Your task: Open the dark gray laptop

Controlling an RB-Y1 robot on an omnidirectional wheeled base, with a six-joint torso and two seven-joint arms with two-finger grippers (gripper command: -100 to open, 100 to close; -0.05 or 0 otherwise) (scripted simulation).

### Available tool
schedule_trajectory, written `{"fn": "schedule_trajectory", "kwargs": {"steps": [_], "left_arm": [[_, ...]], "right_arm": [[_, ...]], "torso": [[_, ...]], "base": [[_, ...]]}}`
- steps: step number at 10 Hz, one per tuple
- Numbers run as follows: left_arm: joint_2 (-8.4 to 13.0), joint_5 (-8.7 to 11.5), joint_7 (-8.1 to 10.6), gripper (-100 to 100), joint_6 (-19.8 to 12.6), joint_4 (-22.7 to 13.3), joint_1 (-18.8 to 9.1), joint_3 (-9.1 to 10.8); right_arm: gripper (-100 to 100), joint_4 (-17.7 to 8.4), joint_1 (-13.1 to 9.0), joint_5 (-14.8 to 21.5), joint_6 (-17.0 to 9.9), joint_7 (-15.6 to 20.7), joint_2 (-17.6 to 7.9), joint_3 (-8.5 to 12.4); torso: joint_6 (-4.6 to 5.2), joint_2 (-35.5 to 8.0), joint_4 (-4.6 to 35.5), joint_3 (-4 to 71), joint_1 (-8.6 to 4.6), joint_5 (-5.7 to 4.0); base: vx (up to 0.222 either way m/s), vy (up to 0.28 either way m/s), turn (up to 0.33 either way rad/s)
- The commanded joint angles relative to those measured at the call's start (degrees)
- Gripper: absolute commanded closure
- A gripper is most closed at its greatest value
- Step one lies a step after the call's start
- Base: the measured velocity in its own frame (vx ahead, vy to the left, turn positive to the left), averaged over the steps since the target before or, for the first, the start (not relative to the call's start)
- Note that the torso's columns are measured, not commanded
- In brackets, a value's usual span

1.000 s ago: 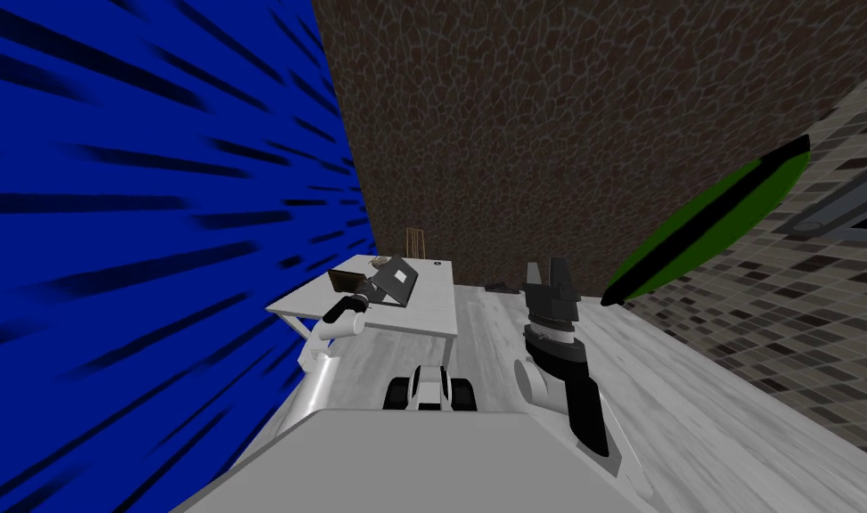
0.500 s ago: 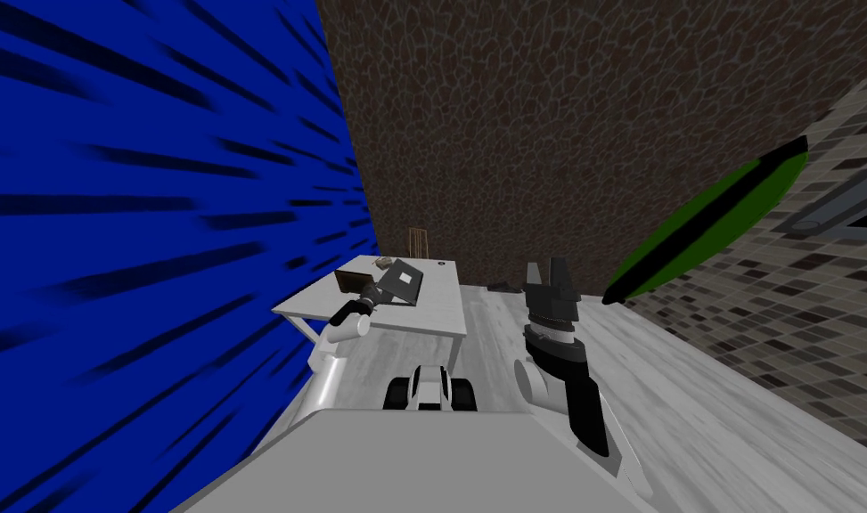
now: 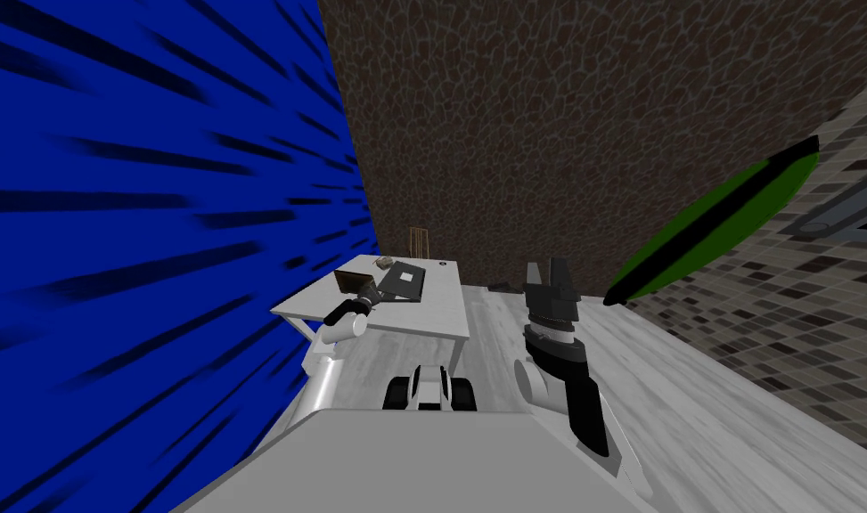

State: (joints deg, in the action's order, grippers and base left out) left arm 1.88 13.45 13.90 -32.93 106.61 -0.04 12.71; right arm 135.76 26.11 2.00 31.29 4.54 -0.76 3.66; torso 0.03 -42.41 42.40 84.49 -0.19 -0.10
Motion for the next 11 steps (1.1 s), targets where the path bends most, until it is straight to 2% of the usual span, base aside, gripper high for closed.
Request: {"fn": "schedule_trajectory", "kwargs": {"steps": [1,4,5,6,11], "left_arm": [[0.27,0.11,0.48,-100,-3.26,3.45,0.14,0.50],[0.68,0.29,1.02,-100,-7.05,7.41,0.45,1.14],[0.62,0.28,0.88,-100,-6.17,6.42,0.41,1.00],[0.65,0.29,0.91,0,-6.44,6.55,0.44,1.04],[0.63,0.24,0.87,0,-6.61,6.30,0.64,1.03]], "right_arm": [[0,0.00,0.00,0.00,0.00,0.00,0.00,0.00],[0,0.00,0.00,0.00,0.00,0.00,-0.01,0.01],[0,0.00,0.00,0.00,0.00,0.00,-0.01,0.01],[0,0.00,0.00,0.00,0.00,0.00,-0.01,0.01],[0,0.00,0.00,0.00,0.00,0.00,-0.01,0.01]], "torso": [[-0.03,-0.01,-0.02,-0.01,0.19,0.06],[-0.05,0.05,-0.04,0.03,0.23,0.08],[-0.03,0.08,-0.05,0.05,0.17,0.06],[-0.02,0.08,-0.07,0.05,0.17,0.08],[-0.03,0.05,-0.04,0.03,0.16,0.07]], "base": [[0.013,-0.021,-0.002],[0.016,-0.010,0.003],[0.008,-0.003,0.004],[0.000,0.000,0.000],[0.000,0.000,0.000]]}}
